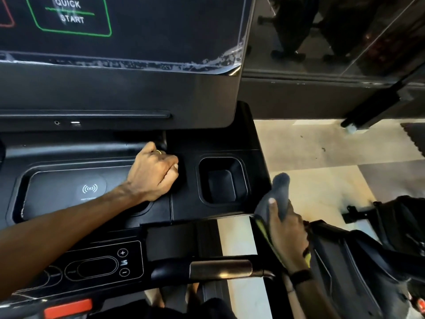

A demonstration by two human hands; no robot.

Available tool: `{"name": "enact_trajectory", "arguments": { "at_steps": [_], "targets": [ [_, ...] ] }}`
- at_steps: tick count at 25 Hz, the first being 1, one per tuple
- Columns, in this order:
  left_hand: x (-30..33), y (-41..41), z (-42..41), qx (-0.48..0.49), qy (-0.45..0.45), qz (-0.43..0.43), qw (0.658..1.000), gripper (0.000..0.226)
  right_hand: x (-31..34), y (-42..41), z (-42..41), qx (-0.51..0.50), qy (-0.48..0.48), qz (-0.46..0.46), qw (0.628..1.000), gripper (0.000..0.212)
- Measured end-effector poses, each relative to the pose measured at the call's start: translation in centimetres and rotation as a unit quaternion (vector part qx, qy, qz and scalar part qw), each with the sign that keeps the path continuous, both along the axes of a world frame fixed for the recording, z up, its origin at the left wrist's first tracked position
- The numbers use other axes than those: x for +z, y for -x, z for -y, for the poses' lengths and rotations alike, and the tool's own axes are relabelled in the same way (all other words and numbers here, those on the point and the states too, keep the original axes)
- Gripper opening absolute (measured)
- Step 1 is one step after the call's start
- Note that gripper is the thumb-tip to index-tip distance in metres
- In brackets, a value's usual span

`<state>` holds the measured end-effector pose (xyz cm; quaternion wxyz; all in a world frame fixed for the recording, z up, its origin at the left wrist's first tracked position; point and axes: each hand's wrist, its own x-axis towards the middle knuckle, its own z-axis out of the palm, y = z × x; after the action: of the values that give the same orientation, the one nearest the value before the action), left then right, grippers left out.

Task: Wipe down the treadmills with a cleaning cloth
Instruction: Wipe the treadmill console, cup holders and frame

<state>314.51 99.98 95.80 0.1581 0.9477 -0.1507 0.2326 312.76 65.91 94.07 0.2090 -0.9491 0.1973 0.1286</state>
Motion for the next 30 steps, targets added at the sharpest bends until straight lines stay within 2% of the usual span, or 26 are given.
{"name": "enact_trajectory", "arguments": {
  "at_steps": [2,4,6,8,9,11,13,16,19,20,22,25,27,30],
  "targets": [
    [-0.1,-0.1,-0.1,-0.006,0.004,-0.004,1.000,0.036,-0.1,-0.4,-3.4,0.076,0.072,0.066,0.992,0.085],
    [-0.1,0.1,-0.2,-0.012,0.003,-0.009,1.000,0.036,0.6,-4.3,-5.7,0.105,0.066,0.115,0.986,0.076],
    [-0.1,0.2,-0.2,-0.026,-0.008,-0.003,1.000,0.035,1.1,-9.4,-4.9,0.081,-0.045,0.103,0.990,0.066],
    [0.0,0.2,-0.3,-0.054,-0.023,-0.005,0.998,0.034,0.2,-11.4,-2.0,-0.002,-0.207,0.031,0.978,0.057],
    [-0.1,0.2,-0.3,-0.063,-0.029,-0.005,0.998,0.034,-0.7,-11.0,-0.4,-0.039,-0.257,-0.011,0.966,0.050],
    [-0.2,0.2,-0.2,-0.073,-0.036,-0.009,0.997,0.035,-2.1,-7.6,2.2,-0.087,-0.224,-0.076,0.968,0.046],
    [-0.5,0.0,-0.1,-0.074,-0.033,-0.013,0.997,0.036,-2.2,-3.1,3.4,-0.107,-0.140,-0.077,0.981,0.054],
    [-0.7,-0.2,-0.1,-0.081,-0.038,-0.019,0.996,0.037,-0.2,0.7,0.0,-0.016,0.007,0.020,1.000,0.075],
    [-0.6,0.0,0.1,-0.097,-0.045,-0.020,0.994,0.037,0.0,-2.6,-4.6,0.090,0.100,0.128,0.983,0.079],
    [-0.6,0.1,0.1,-0.102,-0.045,-0.022,0.994,0.037,0.0,-4.9,-5.2,0.101,0.081,0.135,0.982,0.077],
    [-0.4,0.1,0.2,-0.100,-0.046,-0.026,0.994,0.036,-0.1,-9.9,-4.4,0.103,-0.029,0.106,0.989,0.072],
    [-0.1,0.0,0.3,-0.089,-0.037,-0.043,0.994,0.034,-0.8,-13.9,-1.6,-0.016,-0.257,0.001,0.966,0.069],
    [-0.2,0.0,0.3,-0.086,-0.033,-0.048,0.995,0.033,-1.3,-12.5,-0.8,-0.052,-0.230,-0.031,0.971,0.071],
    [-0.5,-0.2,0.2,-0.082,-0.033,-0.057,0.994,0.032,-1.7,-8.6,-3.1,0.018,-0.018,0.074,0.997,0.082]
  ]
}}
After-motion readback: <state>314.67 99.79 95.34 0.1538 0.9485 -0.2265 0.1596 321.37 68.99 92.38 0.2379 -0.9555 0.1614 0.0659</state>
